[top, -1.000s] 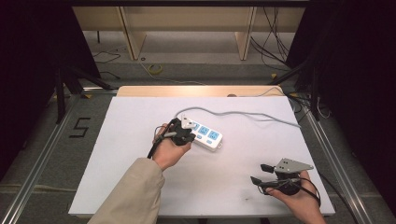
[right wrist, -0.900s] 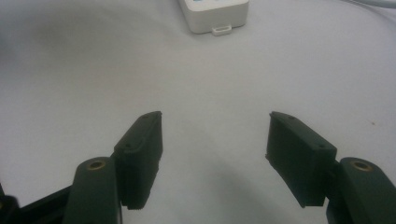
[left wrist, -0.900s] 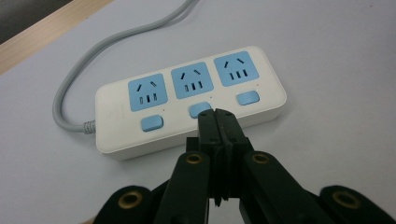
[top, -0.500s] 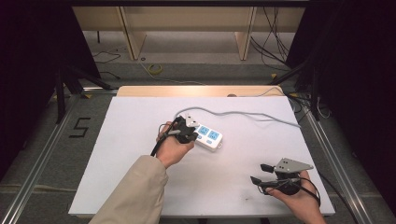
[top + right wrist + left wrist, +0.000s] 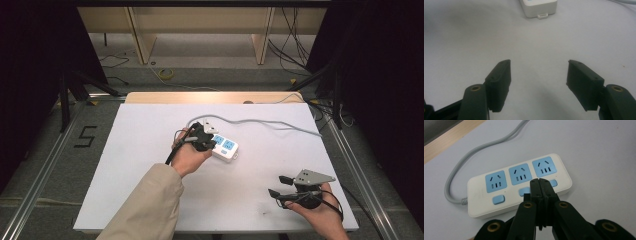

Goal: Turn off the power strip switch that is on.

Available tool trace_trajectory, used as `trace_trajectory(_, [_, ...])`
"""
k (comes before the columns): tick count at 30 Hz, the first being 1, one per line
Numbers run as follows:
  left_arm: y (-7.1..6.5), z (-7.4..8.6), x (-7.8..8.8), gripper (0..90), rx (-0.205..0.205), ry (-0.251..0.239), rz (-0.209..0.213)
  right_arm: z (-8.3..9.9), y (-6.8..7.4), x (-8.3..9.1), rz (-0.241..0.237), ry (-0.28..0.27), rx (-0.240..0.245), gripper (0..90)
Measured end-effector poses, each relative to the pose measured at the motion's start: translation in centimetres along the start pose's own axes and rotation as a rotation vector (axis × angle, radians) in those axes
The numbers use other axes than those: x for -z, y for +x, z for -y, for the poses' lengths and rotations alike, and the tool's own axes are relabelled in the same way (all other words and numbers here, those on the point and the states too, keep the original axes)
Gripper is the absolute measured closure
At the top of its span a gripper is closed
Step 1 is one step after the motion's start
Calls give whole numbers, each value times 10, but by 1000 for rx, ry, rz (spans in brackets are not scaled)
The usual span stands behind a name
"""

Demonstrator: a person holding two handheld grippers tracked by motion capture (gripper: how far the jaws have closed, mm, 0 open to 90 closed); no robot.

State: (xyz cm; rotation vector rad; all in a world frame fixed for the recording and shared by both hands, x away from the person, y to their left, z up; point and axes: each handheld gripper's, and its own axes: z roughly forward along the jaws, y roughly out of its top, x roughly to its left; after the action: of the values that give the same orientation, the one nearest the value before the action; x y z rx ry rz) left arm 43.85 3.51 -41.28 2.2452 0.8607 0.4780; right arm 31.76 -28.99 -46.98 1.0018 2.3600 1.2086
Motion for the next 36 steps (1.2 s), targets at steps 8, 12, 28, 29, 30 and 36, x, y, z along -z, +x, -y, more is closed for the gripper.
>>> trace_trajectory(8, [0,-4,-2,899,-6,11,3,0,0,0,1,-2,1,369])
trace_trajectory(12, [1,-5,-4,899,-9,17,4,0,0,-1,-1,-1,5,369])
trace_trajectory(28, [0,-13,-13,899,-17,35,4,0,0,-1,2,3,2,370])
trace_trajectory(29, [0,-14,-13,899,-19,36,4,0,0,-1,2,5,2,370])
trace_trajectory(30, [0,-14,-14,899,-18,37,4,0,0,-1,2,6,3,371])
trace_trajectory(36, [-1,-16,-19,899,-20,47,3,0,0,-1,4,6,7,372])
